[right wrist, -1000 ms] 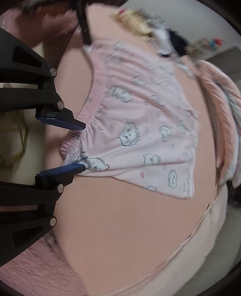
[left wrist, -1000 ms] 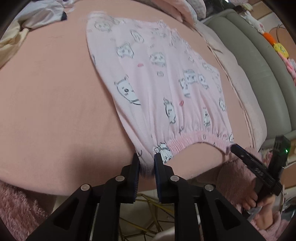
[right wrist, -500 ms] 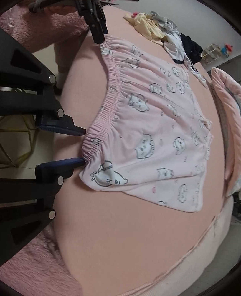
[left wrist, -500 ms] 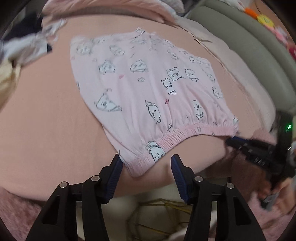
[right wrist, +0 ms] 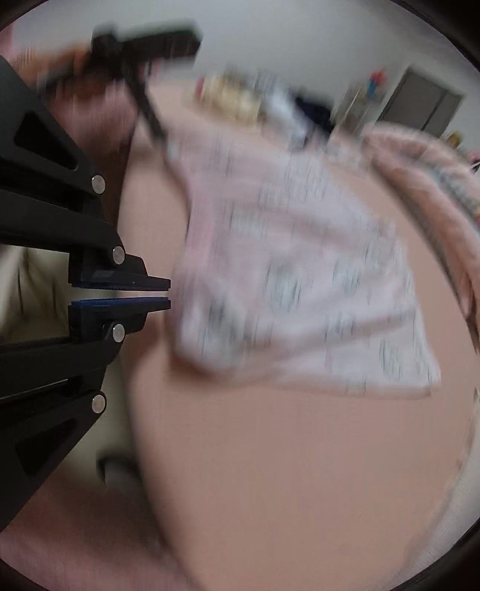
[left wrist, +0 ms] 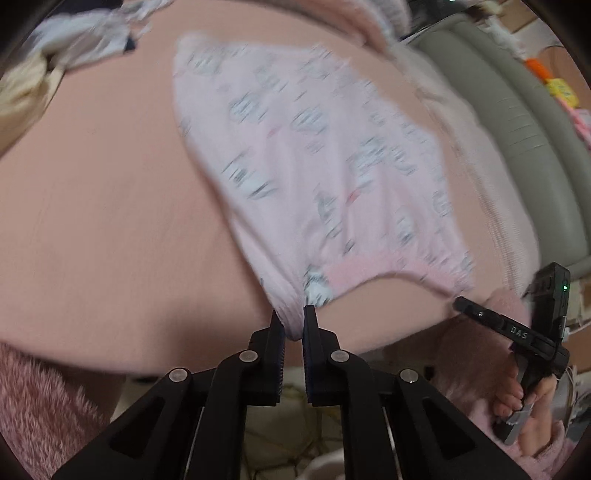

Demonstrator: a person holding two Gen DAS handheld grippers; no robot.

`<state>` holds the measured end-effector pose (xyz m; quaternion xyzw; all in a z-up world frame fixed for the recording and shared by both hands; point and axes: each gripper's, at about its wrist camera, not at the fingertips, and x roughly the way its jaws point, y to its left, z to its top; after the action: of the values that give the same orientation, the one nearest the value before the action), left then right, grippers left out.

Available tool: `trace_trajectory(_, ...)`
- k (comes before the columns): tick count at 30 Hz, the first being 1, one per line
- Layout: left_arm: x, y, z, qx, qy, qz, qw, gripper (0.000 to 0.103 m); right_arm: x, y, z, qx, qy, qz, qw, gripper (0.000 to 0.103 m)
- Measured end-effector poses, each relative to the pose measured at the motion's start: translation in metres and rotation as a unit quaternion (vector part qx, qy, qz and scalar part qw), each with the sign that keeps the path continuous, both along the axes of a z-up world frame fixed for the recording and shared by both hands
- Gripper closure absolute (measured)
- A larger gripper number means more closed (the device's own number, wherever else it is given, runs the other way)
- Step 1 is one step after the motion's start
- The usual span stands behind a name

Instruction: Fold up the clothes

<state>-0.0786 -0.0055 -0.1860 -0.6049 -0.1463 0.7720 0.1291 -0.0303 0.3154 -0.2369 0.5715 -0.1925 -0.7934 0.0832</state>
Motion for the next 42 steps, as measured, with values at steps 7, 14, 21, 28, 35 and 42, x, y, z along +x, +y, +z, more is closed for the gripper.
trace_trajectory(7, 0.010, -0.019, 0.008, 0.060, 0.018, 0.043, 0.9971, 0.073, 0.009, -0.005, 0.019, -0.004, 0.038, 0.011, 0.999, 0.099)
trace_trajectory(14, -0.002, -0.002, 0.002, 0.035, 0.030, 0.004, 0.9989, 0.096, 0.000, -0.028, 0.014, 0.057, 0.051, 0.054, 0.996, 0.067)
trace_trajectory(21, -0.029, 0.013, 0.029, 0.040, 0.074, 0.001, 0.9965, 0.094, -0.024, -0.014, 0.034, 0.023, 0.093, 0.029, 0.995, 0.092)
trace_trajectory(28, -0.015, 0.019, 0.036, -0.037, 0.125, -0.023, 0.9912, 0.067, -0.031, 0.008, 0.011, 0.020, 0.066, -0.038, 0.997, 0.079)
trace_trajectory(35, -0.001, 0.038, 0.023, -0.143, 0.139, -0.084, 0.9764, 0.067, -0.010, -0.028, 0.011, 0.095, 0.047, 0.072, 0.992, 0.075)
trace_trajectory(42, -0.017, 0.049, 0.013, -0.168, 0.115, -0.078, 0.9759, 0.067, -0.022, -0.050, 0.021, 0.246, 0.103, 0.062, 0.962, 0.075)
